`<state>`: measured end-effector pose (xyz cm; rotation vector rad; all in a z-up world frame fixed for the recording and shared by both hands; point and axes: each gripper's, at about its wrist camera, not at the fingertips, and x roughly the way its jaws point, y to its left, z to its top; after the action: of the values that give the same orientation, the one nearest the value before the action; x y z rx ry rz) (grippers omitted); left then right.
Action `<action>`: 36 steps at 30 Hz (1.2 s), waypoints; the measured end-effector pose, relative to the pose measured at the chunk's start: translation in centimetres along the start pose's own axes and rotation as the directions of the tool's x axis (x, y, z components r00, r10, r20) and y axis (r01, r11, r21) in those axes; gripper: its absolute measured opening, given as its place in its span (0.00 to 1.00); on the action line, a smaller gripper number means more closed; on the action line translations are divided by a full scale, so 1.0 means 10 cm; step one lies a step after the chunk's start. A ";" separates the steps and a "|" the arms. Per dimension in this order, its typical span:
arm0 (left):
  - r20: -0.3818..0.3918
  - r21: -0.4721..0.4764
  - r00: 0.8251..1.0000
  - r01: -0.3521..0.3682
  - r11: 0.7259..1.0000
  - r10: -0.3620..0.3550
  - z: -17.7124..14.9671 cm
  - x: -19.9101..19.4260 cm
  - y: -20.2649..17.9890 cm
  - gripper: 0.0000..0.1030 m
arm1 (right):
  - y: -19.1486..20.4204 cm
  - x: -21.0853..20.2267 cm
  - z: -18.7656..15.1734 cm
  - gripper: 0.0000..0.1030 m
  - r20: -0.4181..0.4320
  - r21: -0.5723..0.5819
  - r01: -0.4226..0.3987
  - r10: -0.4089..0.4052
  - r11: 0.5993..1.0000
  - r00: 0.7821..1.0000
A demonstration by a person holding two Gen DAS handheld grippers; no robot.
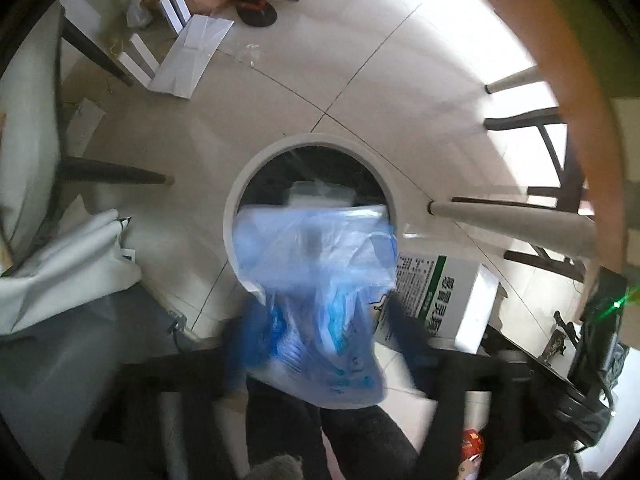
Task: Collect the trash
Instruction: 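Carry both items over the white bin and open both tools to drop them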
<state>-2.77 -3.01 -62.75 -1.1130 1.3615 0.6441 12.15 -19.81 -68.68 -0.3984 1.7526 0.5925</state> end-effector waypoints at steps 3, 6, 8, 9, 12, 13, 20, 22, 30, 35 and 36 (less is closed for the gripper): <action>0.013 -0.012 0.999 -0.030 0.999 0.030 0.04 0.08 0.05 0.90 | 0.01 0.33 0.15 0.15 -0.008 -0.017 0.003 -0.003 1.000 1.000; 0.039 -0.009 0.994 -0.105 0.994 0.105 0.00 0.08 0.08 0.99 | 0.02 0.53 0.26 0.69 -0.010 -0.040 -0.009 0.008 0.999 1.000; 0.056 -0.004 0.987 -0.148 0.989 0.148 -0.02 0.08 0.09 0.99 | 0.04 0.56 0.28 0.79 -0.001 -0.071 0.006 -0.006 0.997 1.000; 0.074 -0.001 0.981 -0.179 0.984 0.179 -0.06 0.04 0.09 0.99 | 0.06 0.55 0.28 0.82 0.001 -0.083 0.016 -0.016 0.996 1.000; 0.110 0.025 0.958 -0.270 0.962 0.266 -0.13 -0.04 0.06 0.99 | 0.15 0.47 0.24 0.98 0.041 -0.159 0.109 -0.104 0.981 0.994; 0.112 0.032 0.953 -0.286 0.958 0.280 -0.14 -0.05 0.06 0.99 | 0.18 0.41 0.21 0.98 0.053 -0.180 0.133 -0.126 0.975 0.991; 0.115 0.068 0.942 -0.323 0.944 0.314 -0.28 -0.23 0.02 0.99 | 0.33 0.08 0.00 0.98 0.107 -0.266 0.200 -0.177 0.943 0.978; 0.120 0.070 0.940 -0.330 0.941 0.321 -0.31 -0.31 0.00 0.99 | 0.37 -0.01 -0.02 0.98 0.115 -0.265 0.205 -0.180 0.942 0.977; 0.111 0.045 0.944 -0.316 0.948 0.310 -0.45 -0.71 -0.04 0.99 | 0.47 -0.48 -0.19 0.98 0.139 -0.271 0.211 -0.179 0.939 0.974; 0.108 0.045 0.950 -0.300 0.953 0.294 -0.60 -1.12 -0.15 0.99 | 0.56 -0.96 -0.32 0.98 0.146 -0.287 0.208 -0.172 0.935 0.974; 0.108 0.048 0.951 -0.296 0.954 0.290 -0.64 -1.23 -0.18 0.99 | 0.58 -1.10 -0.36 0.98 0.149 -0.292 0.207 -0.169 0.934 0.974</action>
<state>-5.88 -6.55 -49.60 -0.8219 1.4639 0.8539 8.93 -17.57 -56.35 -0.7243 1.4870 0.7363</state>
